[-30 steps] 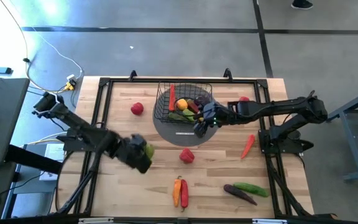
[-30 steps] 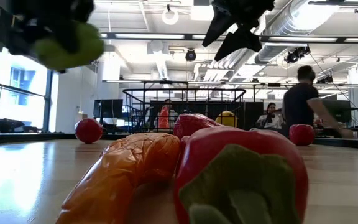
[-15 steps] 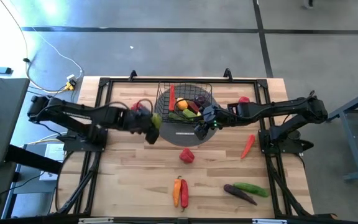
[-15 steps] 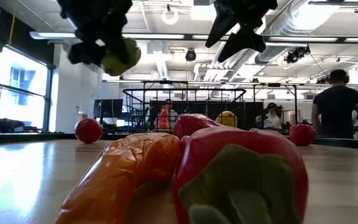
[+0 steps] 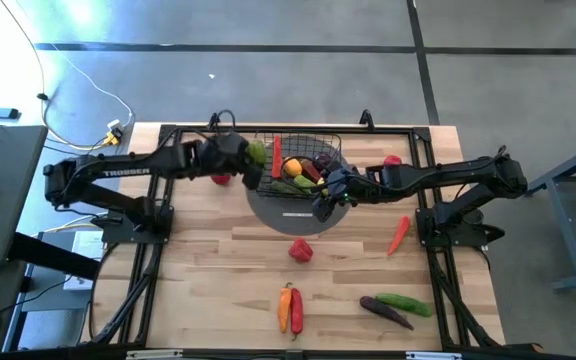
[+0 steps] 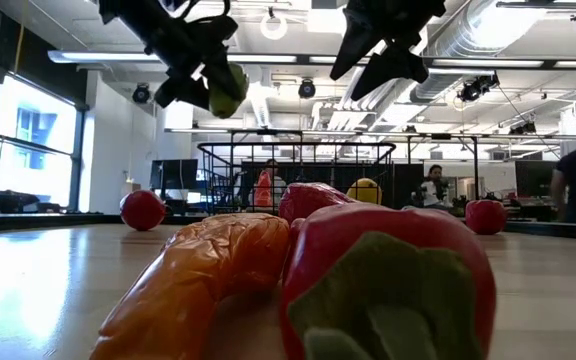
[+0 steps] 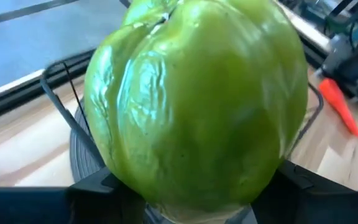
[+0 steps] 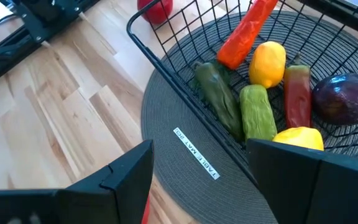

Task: Build produce basket
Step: Put the chayote into the wire basket, then put the red bell pepper into the wire basket

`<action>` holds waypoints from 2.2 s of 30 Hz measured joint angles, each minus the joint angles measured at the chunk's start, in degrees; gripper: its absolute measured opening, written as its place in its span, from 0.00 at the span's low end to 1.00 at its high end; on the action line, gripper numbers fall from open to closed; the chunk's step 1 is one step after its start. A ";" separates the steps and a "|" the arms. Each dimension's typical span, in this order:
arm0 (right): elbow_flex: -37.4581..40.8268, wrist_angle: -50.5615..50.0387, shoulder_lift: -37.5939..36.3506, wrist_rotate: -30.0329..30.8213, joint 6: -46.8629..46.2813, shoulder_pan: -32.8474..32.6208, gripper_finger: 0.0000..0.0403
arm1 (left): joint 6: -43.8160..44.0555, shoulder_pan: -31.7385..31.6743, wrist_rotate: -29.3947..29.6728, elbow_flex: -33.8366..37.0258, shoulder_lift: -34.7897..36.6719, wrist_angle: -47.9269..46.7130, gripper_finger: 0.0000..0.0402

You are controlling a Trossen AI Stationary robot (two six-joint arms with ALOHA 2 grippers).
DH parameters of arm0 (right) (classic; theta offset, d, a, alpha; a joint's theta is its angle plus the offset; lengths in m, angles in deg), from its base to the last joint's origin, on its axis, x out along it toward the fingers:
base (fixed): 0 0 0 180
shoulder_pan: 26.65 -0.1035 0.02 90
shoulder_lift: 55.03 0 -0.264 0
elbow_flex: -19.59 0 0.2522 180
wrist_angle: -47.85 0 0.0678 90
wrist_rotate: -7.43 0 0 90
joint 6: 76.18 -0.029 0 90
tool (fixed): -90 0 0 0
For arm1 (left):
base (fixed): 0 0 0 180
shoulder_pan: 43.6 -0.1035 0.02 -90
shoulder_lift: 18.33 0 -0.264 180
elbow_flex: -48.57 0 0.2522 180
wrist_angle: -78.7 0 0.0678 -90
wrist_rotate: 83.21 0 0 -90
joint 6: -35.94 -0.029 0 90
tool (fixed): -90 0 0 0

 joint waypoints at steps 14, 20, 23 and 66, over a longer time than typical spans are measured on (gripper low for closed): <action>0.00 -0.04 0.00 0.00 -2.56 0.00 0.60 | -3.34 -6.66 -14.45 -0.03 -4.70 9.93 0.59; 0.00 -1.13 0.00 -0.07 -3.03 0.00 0.67 | -4.31 -6.68 -19.30 -0.03 -7.49 10.78 0.64; 0.00 -1.36 0.00 -0.11 -3.61 0.00 0.73 | -5.12 -6.68 -20.47 -0.02 -8.63 10.77 0.68; -0.02 3.34 9.75 -8.90 -2.77 -12.61 0.86 | -22.14 -7.65 -28.45 -20.41 -8.15 -34.72 0.85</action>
